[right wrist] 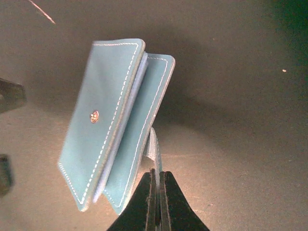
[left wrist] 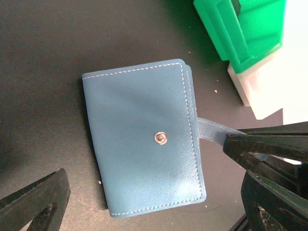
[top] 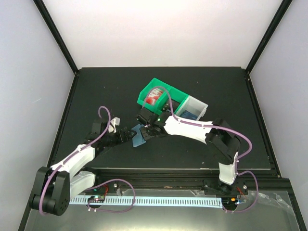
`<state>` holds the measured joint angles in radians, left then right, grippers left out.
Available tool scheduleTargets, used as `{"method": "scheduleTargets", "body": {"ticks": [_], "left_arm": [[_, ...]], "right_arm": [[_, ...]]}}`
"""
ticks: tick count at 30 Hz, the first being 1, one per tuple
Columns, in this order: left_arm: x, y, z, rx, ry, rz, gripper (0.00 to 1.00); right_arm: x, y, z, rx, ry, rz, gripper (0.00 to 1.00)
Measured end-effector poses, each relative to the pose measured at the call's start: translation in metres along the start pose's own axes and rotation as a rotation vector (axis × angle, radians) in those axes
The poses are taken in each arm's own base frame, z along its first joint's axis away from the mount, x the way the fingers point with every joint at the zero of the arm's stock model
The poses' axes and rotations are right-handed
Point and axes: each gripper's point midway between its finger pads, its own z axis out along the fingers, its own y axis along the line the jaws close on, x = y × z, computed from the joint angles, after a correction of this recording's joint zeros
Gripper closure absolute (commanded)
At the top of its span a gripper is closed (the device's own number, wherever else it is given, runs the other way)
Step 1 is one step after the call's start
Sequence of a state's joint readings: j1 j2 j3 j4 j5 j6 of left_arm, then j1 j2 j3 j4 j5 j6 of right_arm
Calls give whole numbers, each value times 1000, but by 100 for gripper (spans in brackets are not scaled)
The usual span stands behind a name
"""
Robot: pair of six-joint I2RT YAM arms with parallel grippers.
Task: Put the credit cards into the card holder
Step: Open the card holder at the center of the board.
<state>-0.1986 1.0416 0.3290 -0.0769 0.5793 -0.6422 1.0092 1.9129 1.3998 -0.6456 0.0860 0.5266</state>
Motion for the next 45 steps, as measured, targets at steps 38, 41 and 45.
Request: {"method": "scheduleTargets", "body": {"ticks": [38, 41, 45], "left_arm": [[-3, 7, 12, -64, 101, 37, 65], [-4, 7, 10, -68, 95, 40, 70], [-3, 8, 10, -74, 96, 35, 87]], "right_arm": [[-16, -3, -9, 40, -45, -12, 95], [-17, -7, -9, 62, -52, -12, 92], [-19, -10, -9, 78, -60, -6, 82]]}}
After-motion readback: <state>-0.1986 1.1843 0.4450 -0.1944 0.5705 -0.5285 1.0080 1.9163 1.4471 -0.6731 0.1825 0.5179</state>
